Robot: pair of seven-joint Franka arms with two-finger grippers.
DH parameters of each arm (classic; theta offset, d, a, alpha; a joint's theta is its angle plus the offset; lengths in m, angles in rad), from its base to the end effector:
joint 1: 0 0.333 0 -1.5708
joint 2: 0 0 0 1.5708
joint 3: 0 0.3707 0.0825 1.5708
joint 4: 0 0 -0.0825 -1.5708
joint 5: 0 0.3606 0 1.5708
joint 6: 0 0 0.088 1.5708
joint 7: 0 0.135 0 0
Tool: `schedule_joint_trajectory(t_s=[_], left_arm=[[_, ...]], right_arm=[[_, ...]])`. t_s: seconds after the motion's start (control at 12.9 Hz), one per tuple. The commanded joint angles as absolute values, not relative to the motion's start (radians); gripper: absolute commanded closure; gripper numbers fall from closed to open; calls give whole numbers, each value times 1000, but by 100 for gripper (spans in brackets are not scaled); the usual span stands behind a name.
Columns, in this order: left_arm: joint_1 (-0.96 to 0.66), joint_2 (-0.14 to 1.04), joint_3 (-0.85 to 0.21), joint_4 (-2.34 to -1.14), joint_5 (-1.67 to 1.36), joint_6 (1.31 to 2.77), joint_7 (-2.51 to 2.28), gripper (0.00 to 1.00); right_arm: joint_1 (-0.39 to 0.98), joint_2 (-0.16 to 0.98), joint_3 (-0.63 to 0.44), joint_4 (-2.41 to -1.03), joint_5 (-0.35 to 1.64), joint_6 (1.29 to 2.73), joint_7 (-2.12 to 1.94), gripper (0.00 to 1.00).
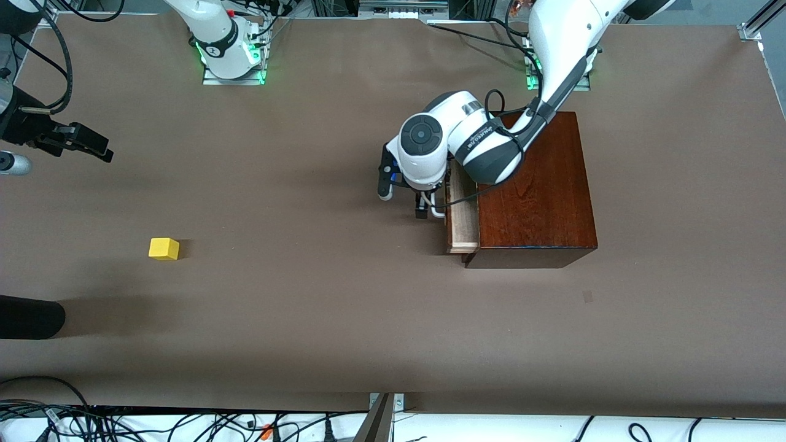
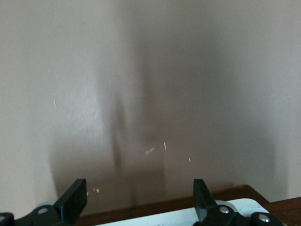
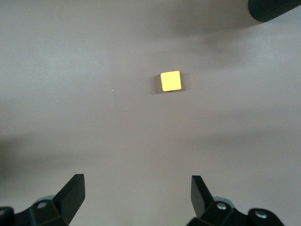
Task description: Open drawer, take yellow block, close drawer
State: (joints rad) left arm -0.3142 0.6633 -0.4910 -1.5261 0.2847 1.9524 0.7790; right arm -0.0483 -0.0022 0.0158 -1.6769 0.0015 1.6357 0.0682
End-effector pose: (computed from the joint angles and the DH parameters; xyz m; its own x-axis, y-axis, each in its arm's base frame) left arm 0.5387 -0.4359 0.3178 -0.0794 -0.9943 -0.0714 -0.9875 0.0687 0.1417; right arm 0.5313 -0.0171 0.6102 0.9942 -0.1006 -0.0390 -0.1006 -0.9949 0.0012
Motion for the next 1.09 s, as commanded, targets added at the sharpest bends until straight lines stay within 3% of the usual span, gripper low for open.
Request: schedule_joint_trajectory(t_s=[0.0, 1.01], left_arm=[[-285, 637, -488, -1526, 308, 1901, 788, 0], [-261, 623, -482, -1526, 337, 1836, 782, 0]], right_arm=[[-97, -14, 67, -1678, -8, 1635, 44, 0], [-94, -9, 66, -1666, -2, 1626, 44, 0]])
